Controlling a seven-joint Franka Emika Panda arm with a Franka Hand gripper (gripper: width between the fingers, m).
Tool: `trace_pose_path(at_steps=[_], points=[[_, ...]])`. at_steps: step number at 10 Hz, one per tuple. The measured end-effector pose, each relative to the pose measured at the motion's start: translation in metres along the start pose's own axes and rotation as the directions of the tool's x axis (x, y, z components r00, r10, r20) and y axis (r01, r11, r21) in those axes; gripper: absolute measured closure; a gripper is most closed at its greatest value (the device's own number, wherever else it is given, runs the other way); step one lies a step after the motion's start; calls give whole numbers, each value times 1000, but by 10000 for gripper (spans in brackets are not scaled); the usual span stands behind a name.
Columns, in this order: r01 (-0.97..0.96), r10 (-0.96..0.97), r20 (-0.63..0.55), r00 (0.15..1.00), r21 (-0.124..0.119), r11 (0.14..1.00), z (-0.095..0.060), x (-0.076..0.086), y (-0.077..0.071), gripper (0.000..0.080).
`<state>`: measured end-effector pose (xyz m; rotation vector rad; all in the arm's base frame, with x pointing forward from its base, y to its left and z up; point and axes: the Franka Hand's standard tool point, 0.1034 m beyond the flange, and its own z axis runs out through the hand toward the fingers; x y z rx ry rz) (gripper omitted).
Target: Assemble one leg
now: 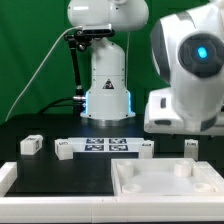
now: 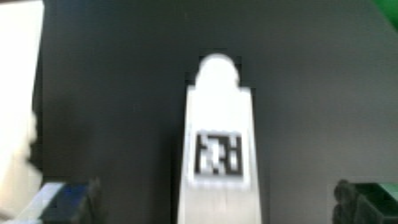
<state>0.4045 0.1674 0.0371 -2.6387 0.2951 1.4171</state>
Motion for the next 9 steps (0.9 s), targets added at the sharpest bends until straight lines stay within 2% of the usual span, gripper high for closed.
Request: trace_pose_path(at_steps=[1, 6, 9], points=[[-5, 5, -23, 1000, 6, 1000, 3, 10, -4, 150], [-4, 4, -27, 1000, -7, 1000, 24, 14, -4, 150], [12, -12, -53, 999, -1, 1000, 19, 19, -6, 150]])
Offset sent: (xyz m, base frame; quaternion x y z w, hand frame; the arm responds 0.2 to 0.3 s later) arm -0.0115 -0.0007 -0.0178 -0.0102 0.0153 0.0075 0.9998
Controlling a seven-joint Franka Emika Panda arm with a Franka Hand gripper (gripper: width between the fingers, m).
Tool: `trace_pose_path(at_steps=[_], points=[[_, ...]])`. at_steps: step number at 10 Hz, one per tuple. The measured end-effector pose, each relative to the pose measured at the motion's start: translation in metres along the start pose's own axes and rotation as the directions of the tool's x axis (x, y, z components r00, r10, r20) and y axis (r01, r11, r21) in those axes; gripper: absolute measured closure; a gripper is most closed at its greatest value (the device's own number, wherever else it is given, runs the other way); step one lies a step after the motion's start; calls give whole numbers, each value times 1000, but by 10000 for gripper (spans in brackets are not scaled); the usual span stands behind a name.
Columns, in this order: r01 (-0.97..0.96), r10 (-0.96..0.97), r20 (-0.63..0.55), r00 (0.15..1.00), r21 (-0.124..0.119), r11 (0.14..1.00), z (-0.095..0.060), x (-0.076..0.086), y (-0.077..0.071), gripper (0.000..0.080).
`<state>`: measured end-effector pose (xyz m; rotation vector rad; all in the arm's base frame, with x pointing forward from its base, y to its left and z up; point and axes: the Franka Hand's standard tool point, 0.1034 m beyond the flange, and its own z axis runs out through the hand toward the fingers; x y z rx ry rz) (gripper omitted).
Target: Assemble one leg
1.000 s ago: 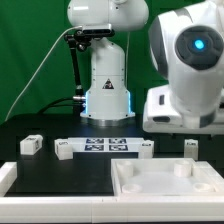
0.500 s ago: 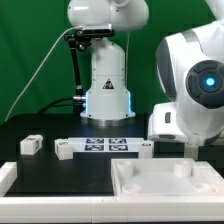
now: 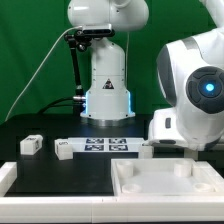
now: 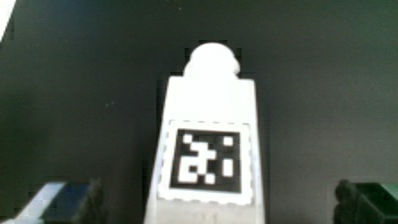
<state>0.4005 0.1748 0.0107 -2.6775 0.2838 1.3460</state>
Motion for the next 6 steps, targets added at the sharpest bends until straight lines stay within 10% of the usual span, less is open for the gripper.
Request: trace_pose_path(at_steps=[1, 4, 6], points=[[1, -1, -3, 1000, 2, 1000, -2, 1, -1, 150], [1, -1, -1, 1000, 2, 1000, -1, 0, -1, 511], [1, -1, -1, 1000, 2, 1000, -1, 0, -1, 511]])
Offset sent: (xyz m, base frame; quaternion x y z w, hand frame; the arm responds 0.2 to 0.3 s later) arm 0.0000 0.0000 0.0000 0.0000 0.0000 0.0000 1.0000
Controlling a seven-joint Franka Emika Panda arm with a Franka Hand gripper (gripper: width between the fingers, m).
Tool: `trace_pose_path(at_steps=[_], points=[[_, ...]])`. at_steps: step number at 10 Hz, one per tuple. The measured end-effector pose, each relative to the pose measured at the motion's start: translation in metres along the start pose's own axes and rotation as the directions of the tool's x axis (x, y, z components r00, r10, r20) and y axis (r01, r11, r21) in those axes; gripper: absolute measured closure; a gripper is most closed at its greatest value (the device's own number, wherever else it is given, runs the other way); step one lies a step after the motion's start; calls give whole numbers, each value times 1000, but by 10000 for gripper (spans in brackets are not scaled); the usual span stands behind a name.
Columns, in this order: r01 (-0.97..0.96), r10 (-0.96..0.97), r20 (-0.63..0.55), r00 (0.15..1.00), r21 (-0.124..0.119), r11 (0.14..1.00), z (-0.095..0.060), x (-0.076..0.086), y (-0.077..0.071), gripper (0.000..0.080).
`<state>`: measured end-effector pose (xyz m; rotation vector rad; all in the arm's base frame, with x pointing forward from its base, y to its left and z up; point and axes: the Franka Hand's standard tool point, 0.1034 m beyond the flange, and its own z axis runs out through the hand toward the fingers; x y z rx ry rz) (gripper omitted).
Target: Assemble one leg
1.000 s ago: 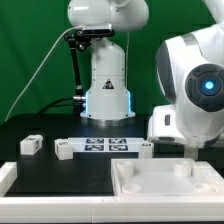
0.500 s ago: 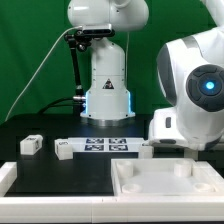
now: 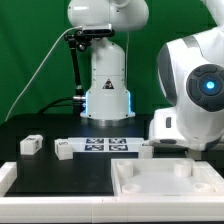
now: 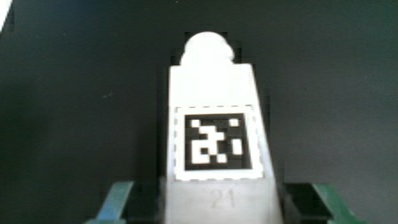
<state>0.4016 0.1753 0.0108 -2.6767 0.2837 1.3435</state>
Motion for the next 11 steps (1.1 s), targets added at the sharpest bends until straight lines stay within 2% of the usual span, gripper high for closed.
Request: trace_pose_path(at_steps=[4, 5, 9, 10, 11], points=[[0, 0, 0, 1000, 0, 1000, 0, 0, 0, 511], [5, -5, 13, 1000, 0, 1000, -4, -5, 1, 511], [15, -15, 36, 999, 12, 1000, -59, -46, 18, 509], [14, -14, 21, 1000, 17, 1000, -66, -48, 19, 509], [15, -15, 12, 1000, 16, 1000, -64, -46, 18, 509]])
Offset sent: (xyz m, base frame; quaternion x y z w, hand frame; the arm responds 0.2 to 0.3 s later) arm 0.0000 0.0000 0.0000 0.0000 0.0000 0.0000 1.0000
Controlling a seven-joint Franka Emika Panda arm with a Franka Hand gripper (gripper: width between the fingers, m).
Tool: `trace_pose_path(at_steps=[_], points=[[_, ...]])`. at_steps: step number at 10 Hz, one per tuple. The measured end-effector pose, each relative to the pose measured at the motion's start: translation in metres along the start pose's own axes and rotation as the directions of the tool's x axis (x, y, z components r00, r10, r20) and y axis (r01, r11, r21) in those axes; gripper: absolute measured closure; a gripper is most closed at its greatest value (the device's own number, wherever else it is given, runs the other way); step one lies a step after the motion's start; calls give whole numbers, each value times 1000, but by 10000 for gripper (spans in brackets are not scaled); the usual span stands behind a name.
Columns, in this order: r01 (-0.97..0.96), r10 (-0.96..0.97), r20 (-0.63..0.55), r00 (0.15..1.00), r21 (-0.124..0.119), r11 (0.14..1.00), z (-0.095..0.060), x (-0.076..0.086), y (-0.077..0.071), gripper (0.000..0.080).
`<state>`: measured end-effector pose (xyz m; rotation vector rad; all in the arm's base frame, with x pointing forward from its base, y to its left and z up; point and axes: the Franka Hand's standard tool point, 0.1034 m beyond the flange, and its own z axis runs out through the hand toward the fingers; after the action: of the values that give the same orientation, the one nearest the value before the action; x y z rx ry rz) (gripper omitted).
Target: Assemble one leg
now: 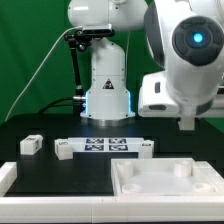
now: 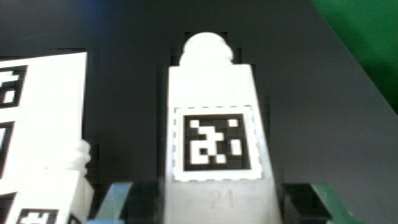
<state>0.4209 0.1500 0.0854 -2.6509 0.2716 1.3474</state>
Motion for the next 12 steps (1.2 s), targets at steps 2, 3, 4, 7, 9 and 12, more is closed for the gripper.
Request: trace_pose_path(at_steps=[2, 3, 4, 7, 9, 12], points=[[5, -2, -141, 990, 16, 1000, -7, 9, -6, 509], [15, -10, -247, 969, 20, 1000, -10, 12, -6, 509], [60, -55, -357, 932, 3, 998, -18, 17, -5, 509], [94, -88, -534, 841, -17, 995, -48, 13, -11, 509], [105, -111, -685, 720, -50, 993, -78, 13, -19, 509], [155, -96, -885, 455, -27, 988, -81, 14, -31, 509]])
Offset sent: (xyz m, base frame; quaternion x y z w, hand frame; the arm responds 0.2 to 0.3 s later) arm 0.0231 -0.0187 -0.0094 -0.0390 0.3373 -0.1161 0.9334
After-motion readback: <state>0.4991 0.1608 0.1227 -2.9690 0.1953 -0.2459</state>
